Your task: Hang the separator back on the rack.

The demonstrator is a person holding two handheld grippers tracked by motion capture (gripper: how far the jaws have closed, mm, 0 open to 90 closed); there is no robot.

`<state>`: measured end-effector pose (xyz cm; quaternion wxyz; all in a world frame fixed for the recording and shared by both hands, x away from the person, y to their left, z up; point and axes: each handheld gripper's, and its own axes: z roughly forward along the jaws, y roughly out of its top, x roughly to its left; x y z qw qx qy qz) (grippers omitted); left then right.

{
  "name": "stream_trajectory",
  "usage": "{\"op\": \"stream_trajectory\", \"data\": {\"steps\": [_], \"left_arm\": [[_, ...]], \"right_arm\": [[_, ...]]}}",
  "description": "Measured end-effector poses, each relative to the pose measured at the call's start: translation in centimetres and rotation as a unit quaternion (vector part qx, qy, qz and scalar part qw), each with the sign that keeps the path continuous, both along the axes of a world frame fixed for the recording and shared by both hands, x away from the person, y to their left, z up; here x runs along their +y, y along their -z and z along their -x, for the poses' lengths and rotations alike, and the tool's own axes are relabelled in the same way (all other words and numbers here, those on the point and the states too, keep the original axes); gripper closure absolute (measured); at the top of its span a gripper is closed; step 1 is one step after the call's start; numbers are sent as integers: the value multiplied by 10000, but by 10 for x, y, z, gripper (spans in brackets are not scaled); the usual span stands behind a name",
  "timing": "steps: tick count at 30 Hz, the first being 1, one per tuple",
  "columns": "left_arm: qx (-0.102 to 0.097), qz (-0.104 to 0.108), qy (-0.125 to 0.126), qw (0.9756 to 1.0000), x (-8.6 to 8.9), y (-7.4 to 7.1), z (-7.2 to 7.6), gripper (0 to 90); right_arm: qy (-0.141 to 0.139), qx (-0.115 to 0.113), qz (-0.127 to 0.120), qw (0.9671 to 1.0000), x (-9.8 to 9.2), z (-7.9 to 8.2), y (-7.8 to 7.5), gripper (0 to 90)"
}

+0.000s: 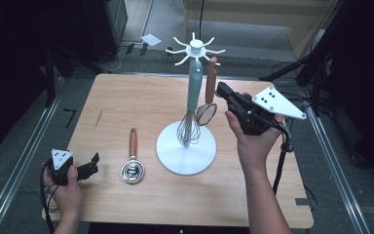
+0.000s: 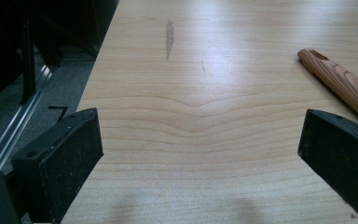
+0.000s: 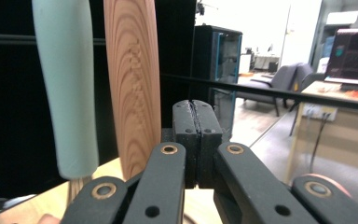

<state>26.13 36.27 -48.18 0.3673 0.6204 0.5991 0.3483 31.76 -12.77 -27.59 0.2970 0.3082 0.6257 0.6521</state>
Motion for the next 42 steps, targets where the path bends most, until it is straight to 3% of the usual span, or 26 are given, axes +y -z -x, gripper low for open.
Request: {"op": "stream_trajectory", "data": {"steps": [12, 22, 28, 31, 42], "left_arm": [[1, 25, 20, 10000, 1, 0, 0, 0], [12, 39, 35, 10000, 1, 0, 0, 0], [1, 46, 28, 10000, 1, 0, 0, 0], [6, 52, 22, 10000, 1, 0, 0, 0], [13, 22, 40, 10000, 0, 0, 0, 0]], "right_arm": [[-51, -403, -131, 9991, 2, -1, -34, 900], [-310, -517, -398, 9974, 5, -1, -38, 900], [-297, -557, -389, 9972, 4, -3, -49, 900], [-359, -688, -406, 9962, 4, -1, -54, 900], [-654, -792, -437, 9937, 10, 12, -54, 900]]}}
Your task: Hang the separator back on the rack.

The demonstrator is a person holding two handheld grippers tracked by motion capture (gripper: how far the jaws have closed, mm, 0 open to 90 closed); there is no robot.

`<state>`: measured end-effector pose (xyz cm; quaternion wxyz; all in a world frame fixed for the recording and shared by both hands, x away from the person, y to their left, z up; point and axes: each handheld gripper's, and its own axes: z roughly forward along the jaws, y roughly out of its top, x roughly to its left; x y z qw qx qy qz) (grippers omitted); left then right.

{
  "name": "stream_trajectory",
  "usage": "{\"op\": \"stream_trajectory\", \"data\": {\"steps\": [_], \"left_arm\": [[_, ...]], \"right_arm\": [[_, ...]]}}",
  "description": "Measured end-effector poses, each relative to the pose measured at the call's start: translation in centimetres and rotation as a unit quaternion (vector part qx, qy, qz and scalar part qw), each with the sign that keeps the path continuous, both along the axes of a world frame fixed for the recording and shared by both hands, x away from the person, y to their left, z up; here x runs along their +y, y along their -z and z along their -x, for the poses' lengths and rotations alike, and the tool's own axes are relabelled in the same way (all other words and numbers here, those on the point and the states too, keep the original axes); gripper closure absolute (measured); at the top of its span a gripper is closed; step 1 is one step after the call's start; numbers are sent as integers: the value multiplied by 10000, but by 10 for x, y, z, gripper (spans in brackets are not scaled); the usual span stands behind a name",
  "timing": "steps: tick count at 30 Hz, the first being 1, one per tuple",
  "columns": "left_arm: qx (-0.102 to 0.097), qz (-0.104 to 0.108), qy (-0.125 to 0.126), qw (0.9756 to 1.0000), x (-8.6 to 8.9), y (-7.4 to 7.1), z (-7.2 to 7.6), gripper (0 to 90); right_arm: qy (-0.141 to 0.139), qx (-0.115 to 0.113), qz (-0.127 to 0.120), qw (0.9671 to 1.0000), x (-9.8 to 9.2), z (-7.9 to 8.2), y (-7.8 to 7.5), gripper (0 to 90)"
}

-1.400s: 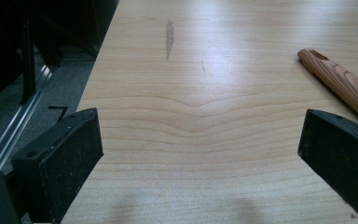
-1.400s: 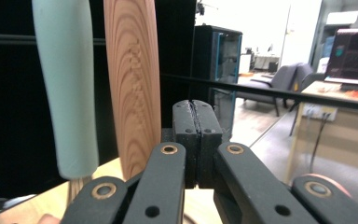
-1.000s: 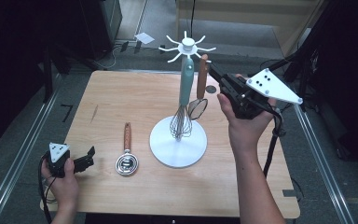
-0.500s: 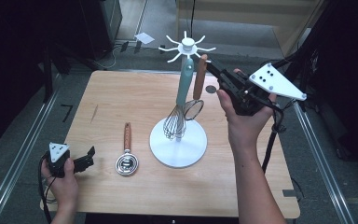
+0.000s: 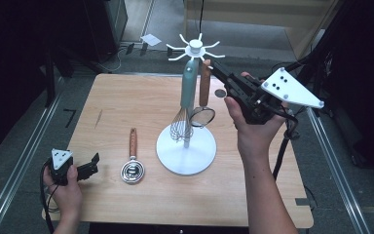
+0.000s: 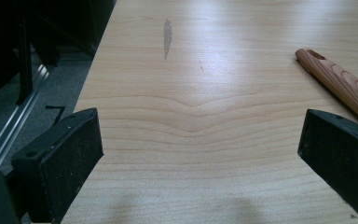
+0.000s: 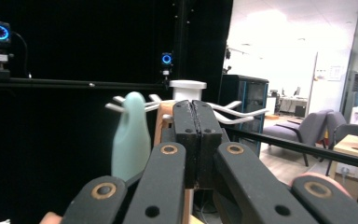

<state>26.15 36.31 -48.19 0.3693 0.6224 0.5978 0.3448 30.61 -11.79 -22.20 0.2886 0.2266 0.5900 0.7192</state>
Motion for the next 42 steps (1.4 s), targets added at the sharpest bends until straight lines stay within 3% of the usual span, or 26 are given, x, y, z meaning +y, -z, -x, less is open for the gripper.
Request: {"op": "stream_trajectory", "data": {"steps": [19, 31, 42], "left_arm": [[-26, -26, 39, 10000, -1, 0, 0, 0], [2, 7, 38, 10000, -1, 0, 1, 0], [1, 46, 57, 10000, 0, 0, 1, 0]], "right_arm": [[-245, -3, 207, 9995, 19, 10, -2, 900], [-238, 6, 290, 9993, 35, 10, -1, 900], [-39, 61, 373, 9993, 24, 12, 10, 900]]}}
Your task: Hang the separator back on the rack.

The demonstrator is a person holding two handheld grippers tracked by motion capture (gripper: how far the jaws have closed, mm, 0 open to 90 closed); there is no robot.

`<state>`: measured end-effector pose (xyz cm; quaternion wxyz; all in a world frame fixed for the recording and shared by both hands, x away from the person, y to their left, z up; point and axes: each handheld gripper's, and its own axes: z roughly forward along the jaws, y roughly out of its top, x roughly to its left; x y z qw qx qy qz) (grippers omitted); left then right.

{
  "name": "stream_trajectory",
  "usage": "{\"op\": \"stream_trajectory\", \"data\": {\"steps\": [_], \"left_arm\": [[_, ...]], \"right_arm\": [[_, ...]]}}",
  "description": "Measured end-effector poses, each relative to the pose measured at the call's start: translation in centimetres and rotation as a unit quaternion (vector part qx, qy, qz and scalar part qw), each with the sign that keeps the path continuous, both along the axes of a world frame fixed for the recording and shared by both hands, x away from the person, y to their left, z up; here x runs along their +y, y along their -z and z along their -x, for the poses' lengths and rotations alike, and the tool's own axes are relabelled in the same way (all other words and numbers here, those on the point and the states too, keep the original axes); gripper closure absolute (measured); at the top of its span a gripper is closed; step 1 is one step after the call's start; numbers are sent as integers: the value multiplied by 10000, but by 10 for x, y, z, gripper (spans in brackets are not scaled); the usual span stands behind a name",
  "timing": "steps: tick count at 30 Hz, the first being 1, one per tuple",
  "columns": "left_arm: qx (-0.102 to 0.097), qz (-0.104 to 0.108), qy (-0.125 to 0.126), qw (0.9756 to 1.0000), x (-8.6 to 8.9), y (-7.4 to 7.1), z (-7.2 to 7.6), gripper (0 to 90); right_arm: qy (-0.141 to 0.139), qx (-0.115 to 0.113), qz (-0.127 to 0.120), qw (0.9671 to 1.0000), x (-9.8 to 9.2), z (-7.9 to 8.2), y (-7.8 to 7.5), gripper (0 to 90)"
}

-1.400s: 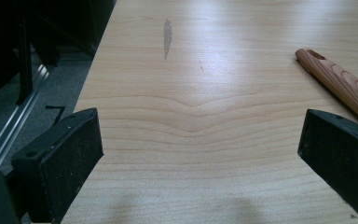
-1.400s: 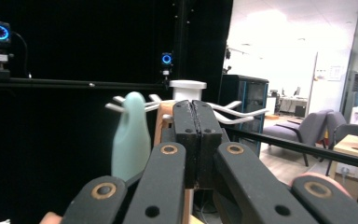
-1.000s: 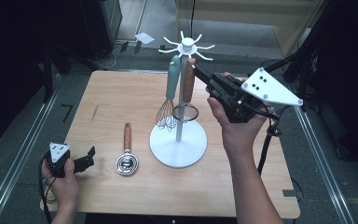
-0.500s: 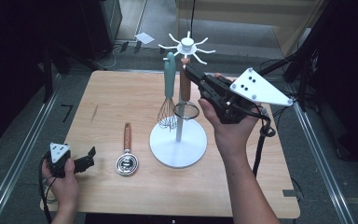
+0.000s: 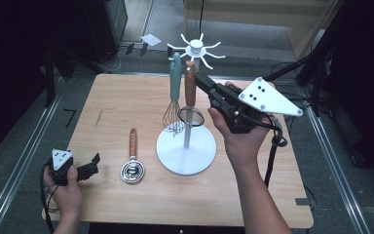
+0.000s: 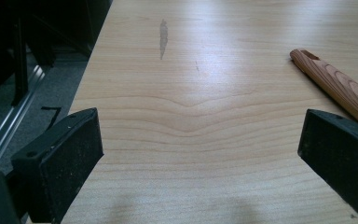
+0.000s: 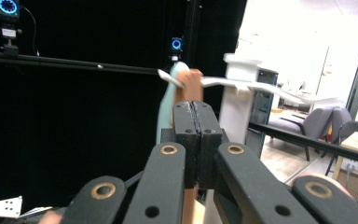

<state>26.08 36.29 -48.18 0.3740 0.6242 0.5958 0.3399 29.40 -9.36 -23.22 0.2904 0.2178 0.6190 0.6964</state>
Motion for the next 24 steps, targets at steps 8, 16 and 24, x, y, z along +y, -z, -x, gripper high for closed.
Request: {"op": "stream_trajectory", "data": {"steps": [8, 16, 24], "left_arm": [[17, 177, 125, 9998, 2, 0, 0, 0], [32, 223, 207, 9995, 3, 0, 1, 0], [42, 236, 291, 9993, 2, 0, 2, 0]], "right_arm": [[336, 323, 92, 9989, -26, 2, 28, 881], [726, 749, 329, 9940, -49, 3, 72, 814], [989, 1122, 448, 9877, -69, 6, 114, 764]]}}
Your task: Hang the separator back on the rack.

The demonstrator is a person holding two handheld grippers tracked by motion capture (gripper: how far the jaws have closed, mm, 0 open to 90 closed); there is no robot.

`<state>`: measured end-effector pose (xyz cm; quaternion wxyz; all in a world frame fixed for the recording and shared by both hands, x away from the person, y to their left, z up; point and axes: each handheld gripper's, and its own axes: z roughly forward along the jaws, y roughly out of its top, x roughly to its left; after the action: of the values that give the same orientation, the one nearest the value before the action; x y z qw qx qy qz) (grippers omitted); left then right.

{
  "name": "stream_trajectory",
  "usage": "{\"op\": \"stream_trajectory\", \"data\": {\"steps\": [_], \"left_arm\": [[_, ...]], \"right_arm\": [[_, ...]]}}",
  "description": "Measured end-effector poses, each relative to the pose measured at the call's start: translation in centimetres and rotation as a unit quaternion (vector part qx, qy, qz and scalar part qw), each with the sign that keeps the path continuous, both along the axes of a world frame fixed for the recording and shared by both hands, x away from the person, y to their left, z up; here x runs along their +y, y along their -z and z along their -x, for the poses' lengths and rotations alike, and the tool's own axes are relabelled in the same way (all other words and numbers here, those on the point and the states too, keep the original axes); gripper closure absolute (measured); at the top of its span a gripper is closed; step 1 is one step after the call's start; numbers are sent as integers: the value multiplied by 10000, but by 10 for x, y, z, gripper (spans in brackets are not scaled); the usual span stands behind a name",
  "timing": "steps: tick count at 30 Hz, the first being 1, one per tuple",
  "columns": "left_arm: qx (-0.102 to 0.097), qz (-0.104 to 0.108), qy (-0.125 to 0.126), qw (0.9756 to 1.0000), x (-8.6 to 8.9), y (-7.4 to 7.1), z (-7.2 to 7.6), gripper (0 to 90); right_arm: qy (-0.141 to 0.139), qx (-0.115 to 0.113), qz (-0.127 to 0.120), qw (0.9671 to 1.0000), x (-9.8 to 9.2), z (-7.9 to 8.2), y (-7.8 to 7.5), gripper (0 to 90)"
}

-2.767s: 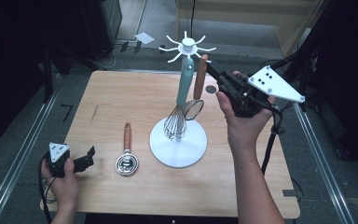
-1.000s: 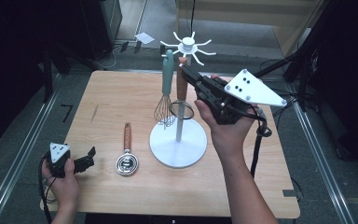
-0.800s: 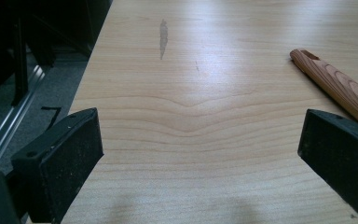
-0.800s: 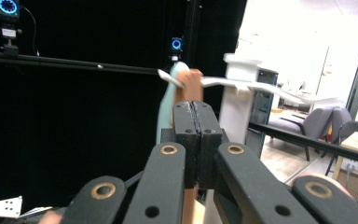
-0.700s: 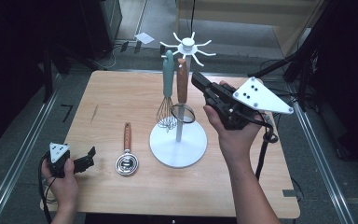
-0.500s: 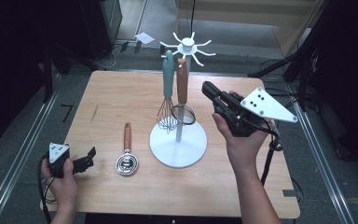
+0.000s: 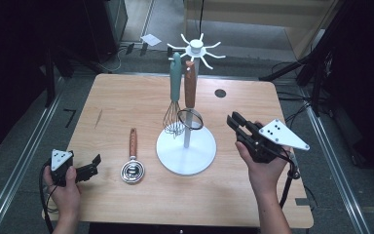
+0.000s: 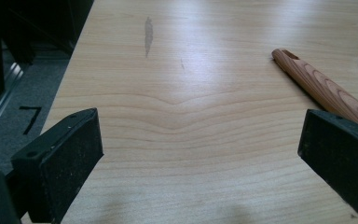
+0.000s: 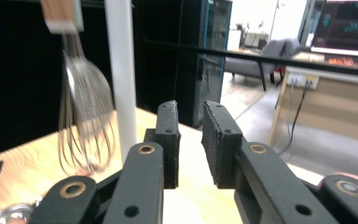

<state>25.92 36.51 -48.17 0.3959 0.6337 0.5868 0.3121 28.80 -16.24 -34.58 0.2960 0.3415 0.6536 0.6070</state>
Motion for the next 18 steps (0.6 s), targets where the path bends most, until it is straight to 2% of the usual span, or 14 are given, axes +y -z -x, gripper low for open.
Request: {"op": "stream_trajectory", "data": {"steps": [5, 9, 12, 16, 18], "left_arm": [[17, 10, 91, 10000, 0, 0, 0, 0], [137, 117, 286, 9994, 1, 1, -1, 0], [164, 73, 327, 9993, 0, 1, -1, 0], [205, -19, 411, 9989, -3, 0, 0, 0], [248, 89, 490, 9985, -4, -2, 2, 0]], "right_arm": [[143, 270, 60, 9995, -12, 3, 26, 703], [215, 487, 53, 9986, -21, 7, 46, 631], [340, 662, 17, 9972, -27, 9, 60, 572], [367, 875, 69, 9955, -35, 13, 79, 523], [374, 967, 68, 9946, -37, 15, 86, 507]]}}
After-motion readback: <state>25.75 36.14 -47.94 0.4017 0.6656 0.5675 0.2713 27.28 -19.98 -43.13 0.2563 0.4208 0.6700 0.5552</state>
